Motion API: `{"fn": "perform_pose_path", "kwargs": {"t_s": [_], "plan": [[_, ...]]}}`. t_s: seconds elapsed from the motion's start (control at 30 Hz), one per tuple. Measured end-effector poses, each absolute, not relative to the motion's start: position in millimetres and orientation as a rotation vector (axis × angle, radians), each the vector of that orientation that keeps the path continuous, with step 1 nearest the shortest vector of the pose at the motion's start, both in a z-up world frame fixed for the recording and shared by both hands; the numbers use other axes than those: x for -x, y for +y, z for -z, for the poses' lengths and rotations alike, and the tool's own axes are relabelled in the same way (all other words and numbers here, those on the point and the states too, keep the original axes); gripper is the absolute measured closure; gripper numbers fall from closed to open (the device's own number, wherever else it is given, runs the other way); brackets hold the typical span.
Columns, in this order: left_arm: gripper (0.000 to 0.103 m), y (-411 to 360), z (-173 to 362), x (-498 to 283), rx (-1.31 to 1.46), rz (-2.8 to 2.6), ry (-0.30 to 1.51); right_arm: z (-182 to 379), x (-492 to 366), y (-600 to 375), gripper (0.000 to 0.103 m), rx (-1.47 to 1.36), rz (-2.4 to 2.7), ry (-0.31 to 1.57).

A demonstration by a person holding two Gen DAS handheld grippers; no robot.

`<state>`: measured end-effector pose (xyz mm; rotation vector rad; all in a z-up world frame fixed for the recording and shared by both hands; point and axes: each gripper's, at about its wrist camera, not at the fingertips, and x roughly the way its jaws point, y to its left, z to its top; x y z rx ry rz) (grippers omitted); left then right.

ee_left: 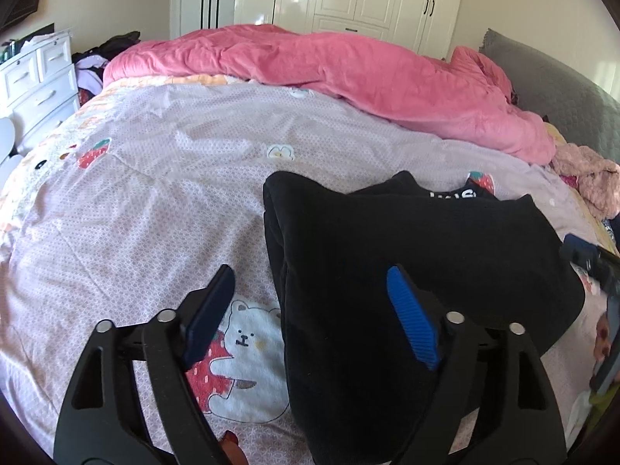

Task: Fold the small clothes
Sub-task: 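Fold the side edge inward and open both tools, then lower the right tool onto the end of the folded black shirt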

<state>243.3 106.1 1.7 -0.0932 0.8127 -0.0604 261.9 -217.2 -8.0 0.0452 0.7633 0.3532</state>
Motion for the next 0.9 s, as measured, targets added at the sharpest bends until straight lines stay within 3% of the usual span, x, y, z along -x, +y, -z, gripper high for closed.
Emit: {"fn": "perform_pose_path", "kwargs": {"t_s": [0.33,0.9], "plan": [[0.026,114.9,35.3,-248.0,0.106,0.036,0.987,52.1,-226.8,-147.3,0.012,0.055,-0.473,0.909],[0.021,139.9,-2.5,-238.6,0.170,0.023,0.885,31.4,-179.5,-81.5,0.011,0.165,-0.557,0.799]]}}
